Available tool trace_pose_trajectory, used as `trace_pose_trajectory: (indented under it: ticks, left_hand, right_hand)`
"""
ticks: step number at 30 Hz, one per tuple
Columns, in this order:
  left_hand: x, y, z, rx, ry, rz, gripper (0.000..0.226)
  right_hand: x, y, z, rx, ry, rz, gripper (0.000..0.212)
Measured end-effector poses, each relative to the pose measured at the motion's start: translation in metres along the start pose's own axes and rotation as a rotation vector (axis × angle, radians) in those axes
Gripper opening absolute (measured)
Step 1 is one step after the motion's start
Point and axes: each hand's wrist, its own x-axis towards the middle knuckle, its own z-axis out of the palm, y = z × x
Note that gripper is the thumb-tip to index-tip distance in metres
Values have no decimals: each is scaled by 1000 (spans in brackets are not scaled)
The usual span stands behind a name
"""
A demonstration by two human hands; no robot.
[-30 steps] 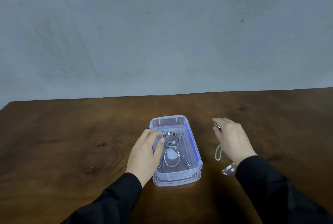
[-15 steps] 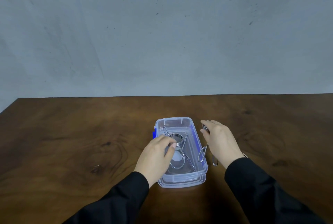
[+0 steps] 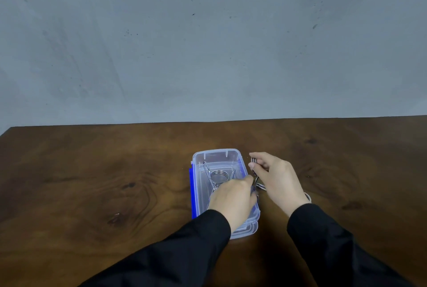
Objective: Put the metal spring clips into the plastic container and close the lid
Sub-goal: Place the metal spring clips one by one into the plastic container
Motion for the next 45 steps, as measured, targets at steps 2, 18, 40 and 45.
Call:
trace_pose_trajectory:
  ticks: [2, 18, 40, 45]
  left_hand:
    - [-1, 2, 6, -9, 12, -15, 14]
    - [-22, -32, -22, -154, 370, -234, 17]
    - [-30, -48, -7, 490, 109, -299, 30]
    - [-29, -37, -46, -185, 306, -326, 39]
  right_hand:
    - [-1, 5, -6, 42, 26, 10, 31]
    - [-9, 88, -14, -385, -380, 176, 36]
    - [8, -17, 3, 293, -162, -8, 32]
    - [1, -27, 2, 346, -148, -107, 32]
